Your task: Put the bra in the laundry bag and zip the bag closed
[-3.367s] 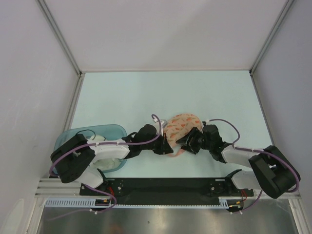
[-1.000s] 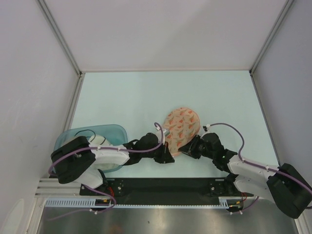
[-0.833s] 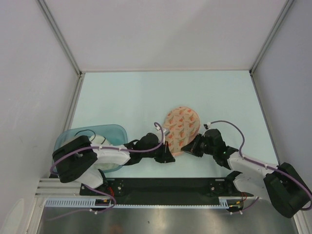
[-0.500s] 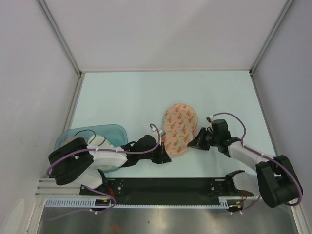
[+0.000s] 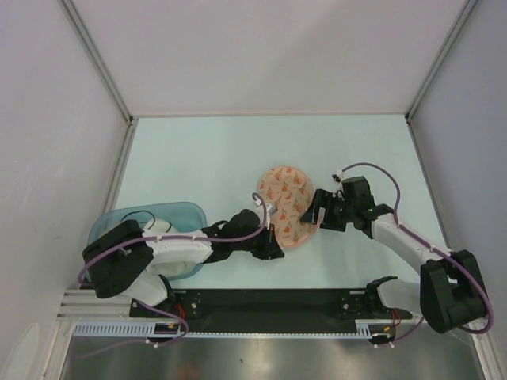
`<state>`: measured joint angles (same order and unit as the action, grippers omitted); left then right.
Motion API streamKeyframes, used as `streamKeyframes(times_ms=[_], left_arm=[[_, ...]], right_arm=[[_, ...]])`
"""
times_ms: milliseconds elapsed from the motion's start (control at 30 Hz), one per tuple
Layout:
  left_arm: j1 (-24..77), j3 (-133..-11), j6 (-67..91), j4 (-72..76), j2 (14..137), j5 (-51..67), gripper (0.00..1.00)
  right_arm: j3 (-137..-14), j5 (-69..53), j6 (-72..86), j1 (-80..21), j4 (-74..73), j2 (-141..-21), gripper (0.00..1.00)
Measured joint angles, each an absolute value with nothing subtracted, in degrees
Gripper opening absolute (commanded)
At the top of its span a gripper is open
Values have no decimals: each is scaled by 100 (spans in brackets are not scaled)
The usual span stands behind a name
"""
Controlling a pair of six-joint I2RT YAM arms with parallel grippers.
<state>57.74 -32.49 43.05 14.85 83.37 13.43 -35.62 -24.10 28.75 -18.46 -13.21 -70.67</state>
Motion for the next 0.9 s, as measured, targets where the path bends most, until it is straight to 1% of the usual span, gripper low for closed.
streamKeyframes(times_ms=[33, 133, 300, 367, 400, 433, 500, 533, 567, 700, 800, 833, 900], left_arm=[[5774, -3334, 4305, 1479, 8390, 1389, 0], [5774, -3568, 4305, 1485, 8521, 1476, 0], [5774, -3970, 4305, 1538, 8781, 1658, 0], [5774, -4042, 4305, 1573, 8838, 1710, 0], [5774, -4056, 4305, 1577, 8853, 1728, 0], [5774, -4058, 4307, 1575, 8862, 1756, 0], [5774, -4058, 4307, 1575, 8884, 1806, 0], [5774, -4058, 4307, 1575, 8884, 1811, 0], [5774, -4056, 4309, 1564, 8884, 1820, 0], [5774, -4038, 4329, 1601, 8877, 1828, 0], [5774, -3922, 4351, 1667, 8842, 1826, 0], [5774, -3870, 4353, 1675, 8823, 1826, 0], [5774, -3763, 4355, 1708, 8803, 1826, 0]], right_arm=[[-3540, -2263, 2947, -1890, -1439, -6949, 99], [-3317, -1940, 3277, -2119, -1603, -6324, 100], [-2512, -1341, 4453, -3089, -1354, -4915, 100], [-2154, -1168, 4954, -3433, -1085, -4578, 95], [-1979, -1052, 5183, -3570, -937, -4486, 91], [-1855, -947, 5365, -3660, -829, -4456, 83], [-1601, -738, 5743, -3835, -600, -4471, 74], [-1540, -672, 5835, -3865, -539, -4491, 60], [-1494, -617, 5951, -3896, -423, -4517, 56], [-1479, -403, 6213, -3942, -27, -4602, 52], [-1479, -285, 6257, -3942, 91, -4668, 40], [-1479, -274, 6272, -3942, 115, -4685, 30], [-1479, -239, 6265, -3927, 119, -4694, 15]])
